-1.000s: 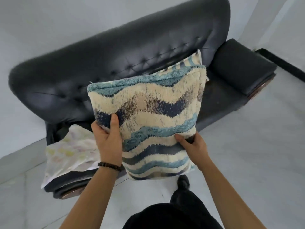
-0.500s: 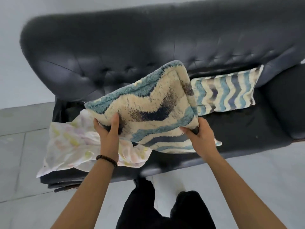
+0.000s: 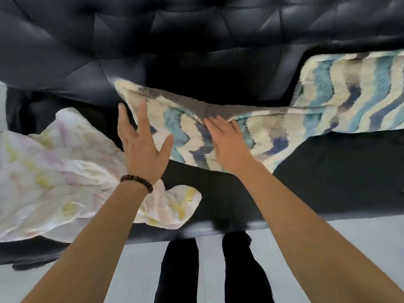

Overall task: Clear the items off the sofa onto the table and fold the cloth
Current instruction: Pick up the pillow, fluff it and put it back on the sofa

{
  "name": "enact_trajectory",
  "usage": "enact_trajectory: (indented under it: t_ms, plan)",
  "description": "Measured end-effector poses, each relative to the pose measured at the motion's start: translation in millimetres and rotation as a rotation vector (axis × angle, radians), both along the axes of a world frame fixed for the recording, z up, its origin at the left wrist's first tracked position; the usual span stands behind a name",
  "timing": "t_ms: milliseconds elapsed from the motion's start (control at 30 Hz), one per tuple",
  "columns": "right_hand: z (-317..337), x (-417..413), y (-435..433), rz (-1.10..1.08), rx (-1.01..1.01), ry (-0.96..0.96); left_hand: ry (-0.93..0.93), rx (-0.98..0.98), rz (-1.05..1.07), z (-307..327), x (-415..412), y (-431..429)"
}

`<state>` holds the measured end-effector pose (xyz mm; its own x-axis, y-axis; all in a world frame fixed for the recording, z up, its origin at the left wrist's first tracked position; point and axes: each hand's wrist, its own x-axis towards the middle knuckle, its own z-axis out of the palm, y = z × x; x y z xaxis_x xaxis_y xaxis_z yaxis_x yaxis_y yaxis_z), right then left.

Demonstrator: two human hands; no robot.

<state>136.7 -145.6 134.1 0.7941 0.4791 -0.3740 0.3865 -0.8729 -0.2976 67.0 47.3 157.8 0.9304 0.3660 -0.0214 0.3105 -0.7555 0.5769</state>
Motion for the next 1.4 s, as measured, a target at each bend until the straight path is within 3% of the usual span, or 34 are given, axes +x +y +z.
enact_trajectory:
  t_ms: [67,200,300,400,467,600,700,833,967,1033,1100,1200,1400]
  plan:
    - [-16,13,7,0.009,0.043,-0.051,0.021,0.291,-0.245,-21,20,9]
    - [-26,43,-31,-0.074,0.247,-0.119,0.285,0.365,-0.418,-54,56,14]
    - [-35,63,-85,-0.259,0.008,-0.101,0.294,0.36,-0.383,-59,72,4]
    - [-47,76,-134,-0.515,-0.248,0.095,0.417,0.378,-0.402,-67,92,-3]
    - [-55,81,-158,-0.675,-0.258,0.23,0.442,0.484,-0.456,-74,105,-10]
    - [-76,74,-171,-0.855,0.046,0.346,0.264,0.578,-0.38,-82,129,-17]
    - [-95,64,-168,-0.967,0.2,0.195,0.254,0.534,-0.381,-84,139,-18]
    - [-96,49,-162,-1.23,0.539,0.048,0.105,0.34,-0.188,-69,137,-11]
    - [-73,51,-157,-1.19,0.664,-0.215,-0.124,0.184,-0.038,-56,114,-5]
    - [-69,69,-155,-1.175,0.675,-0.273,-0.132,0.16,-0.044,-54,111,-3]
    - [-71,91,-153,-1.158,0.582,-0.185,-0.053,0.148,-0.062,-53,120,-1]
    - [-79,112,-149,-1.146,0.441,0.095,-0.012,0.235,-0.159,-53,131,-8]
    - [-57,102,-123,-1.295,0.651,0.409,-0.023,0.301,-0.162,-50,136,-17]
